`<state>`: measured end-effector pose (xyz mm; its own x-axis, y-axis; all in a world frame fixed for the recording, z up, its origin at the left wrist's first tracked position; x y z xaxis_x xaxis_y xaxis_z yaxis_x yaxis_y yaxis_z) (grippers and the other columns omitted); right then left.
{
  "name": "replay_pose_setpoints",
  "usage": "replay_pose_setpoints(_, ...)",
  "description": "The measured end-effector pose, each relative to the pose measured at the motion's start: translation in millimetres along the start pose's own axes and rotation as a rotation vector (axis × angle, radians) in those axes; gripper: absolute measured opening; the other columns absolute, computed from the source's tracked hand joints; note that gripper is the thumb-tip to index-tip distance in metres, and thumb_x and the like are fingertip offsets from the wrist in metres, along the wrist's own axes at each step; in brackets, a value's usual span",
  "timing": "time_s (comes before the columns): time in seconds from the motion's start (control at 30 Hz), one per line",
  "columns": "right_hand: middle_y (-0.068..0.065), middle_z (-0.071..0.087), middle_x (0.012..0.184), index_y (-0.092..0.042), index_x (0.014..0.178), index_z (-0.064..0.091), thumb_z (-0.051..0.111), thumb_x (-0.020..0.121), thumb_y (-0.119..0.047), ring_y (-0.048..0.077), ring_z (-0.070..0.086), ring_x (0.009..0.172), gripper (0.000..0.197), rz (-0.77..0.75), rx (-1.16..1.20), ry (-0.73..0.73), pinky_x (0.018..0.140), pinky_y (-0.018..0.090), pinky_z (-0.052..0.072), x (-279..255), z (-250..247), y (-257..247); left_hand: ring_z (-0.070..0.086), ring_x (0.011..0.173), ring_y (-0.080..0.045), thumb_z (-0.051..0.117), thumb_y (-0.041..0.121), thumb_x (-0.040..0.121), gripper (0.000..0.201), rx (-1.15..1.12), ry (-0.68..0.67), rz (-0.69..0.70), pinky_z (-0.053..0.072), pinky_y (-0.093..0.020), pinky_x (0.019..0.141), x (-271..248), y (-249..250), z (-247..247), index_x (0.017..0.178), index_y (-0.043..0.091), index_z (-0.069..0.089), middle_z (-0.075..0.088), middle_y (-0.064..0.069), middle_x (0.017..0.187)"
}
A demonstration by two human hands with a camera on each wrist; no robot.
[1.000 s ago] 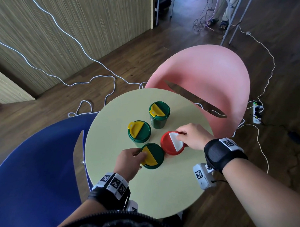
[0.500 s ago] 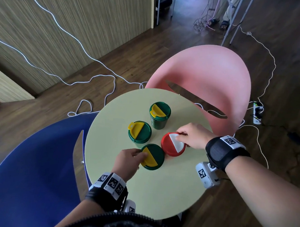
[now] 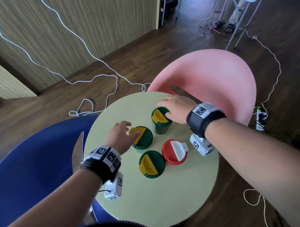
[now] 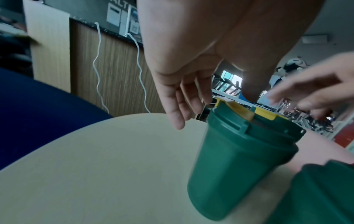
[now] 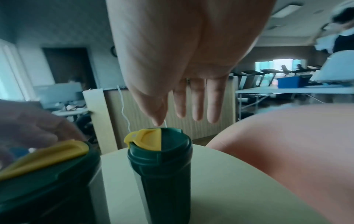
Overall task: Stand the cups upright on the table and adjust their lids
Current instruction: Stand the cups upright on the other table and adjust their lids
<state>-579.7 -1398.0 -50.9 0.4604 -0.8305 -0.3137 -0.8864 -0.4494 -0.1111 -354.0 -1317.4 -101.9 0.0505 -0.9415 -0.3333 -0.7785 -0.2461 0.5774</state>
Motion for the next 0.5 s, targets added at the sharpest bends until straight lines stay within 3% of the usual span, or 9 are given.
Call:
replay_pose_setpoints(0.07, -0.006, 0.042, 0.161, -0.038, 0.15, 0.048, 0.047, 0.093, -0.007, 0.024, 0.039, 0.146, 0.065, -0.126, -0.077, -0.124, 0.114, 0.039, 0.036, 17.0, 0.4, -12.9, 0.062, 0.119, -0.025, 0.064, 0.046, 0.094, 0.053, 0.062, -0.059, 0.063, 0.047, -0.036, 0.095, 4.2, 6.9, 4.0, 0.142, 0.027, 0.056, 0.063, -0.004, 0.135)
replay_pose_setpoints(0.13, -0.008, 0.043, 0.161, -0.042, 0.148, 0.05, 0.045, 0.095, -0.008, 0.026, 0.039, 0.146, 0.064, -0.201, -0.143, -0.236, 0.113, 0.04, 0.038, 30.8, 4.1, -21.2, 0.06, 0.122, -0.027, 0.063, 0.043, 0.095, 0.048, 0.106, -0.107, 0.084, 0.046, -0.037, 0.099, 6.0, 9.2, 7.0, 0.142, 0.032, 0.058, 0.063, -0.003, 0.136)
replay_pose_setpoints(0.23, -0.005, 0.059, 0.145, -0.038, 0.141, 0.06, 0.051, 0.098, -0.021, 0.027, 0.055, 0.131, 0.047, -0.253, -0.202, -0.254, 0.097, 0.034, 0.045, 43.4, 3.2, -25.2, 0.064, 0.112, -0.026, 0.065, 0.042, 0.094, 0.041, 0.06, -0.111, 0.061, 0.05, -0.035, 0.095, 8.5, 3.0, 4.9, 0.134, 0.035, 0.065, 0.07, 0.0, 0.125)
replay_pose_setpoints(0.33, 0.0, 0.068, 0.132, -0.027, 0.133, 0.067, 0.055, 0.101, -0.031, 0.029, 0.062, 0.117, 0.035, -0.17, -0.179, -0.245, 0.082, 0.029, 0.041, 47.7, 0.0, -11.3, 0.069, 0.083, -0.024, 0.067, 0.043, 0.092, 0.032, -0.043, -0.11, 0.007, 0.059, -0.039, 0.086, 11.2, -8.5, 1.1, 0.123, 0.035, 0.07, 0.075, -0.001, 0.111)
replay_pose_setpoints(0.43, 0.011, 0.073, 0.099, -0.01, 0.102, 0.074, 0.055, 0.099, -0.033, 0.035, 0.066, 0.092, 0.029, -0.053, -0.152, -0.221, 0.073, 0.036, 0.048, 50.5, 3.6, 4.3, 0.075, 0.073, -0.024, 0.069, 0.043, 0.091, 0.035, -0.087, -0.127, -0.036, 0.064, -0.043, 0.078, 10.9, -15.9, -1.4, 0.123, 0.029, 0.07, 0.075, -0.003, 0.104)
replay_pose_setpoints(0.5, 0.011, 0.06, 0.07, -0.008, 0.069, 0.06, 0.053, 0.097, -0.031, 0.035, 0.06, 0.074, 0.037, 0.052, -0.131, -0.245, 0.065, 0.036, 0.045, 48.1, 7.9, 13.6, 0.077, 0.07, -0.026, 0.069, 0.039, 0.091, 0.038, -0.13, -0.134, -0.056, 0.065, -0.045, 0.074, 10.3, -18.8, -0.9, 0.126, 0.024, 0.07, 0.075, -0.003, 0.098)
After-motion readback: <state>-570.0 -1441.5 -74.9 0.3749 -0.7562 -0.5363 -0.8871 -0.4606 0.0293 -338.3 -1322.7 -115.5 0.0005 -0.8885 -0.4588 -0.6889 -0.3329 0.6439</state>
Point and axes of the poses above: each hand's wrist, its own x-axis towards the middle knuckle, its own z-axis out of the palm, y = z × x, the point moved 4 cm from there along x, towards the middle knuckle
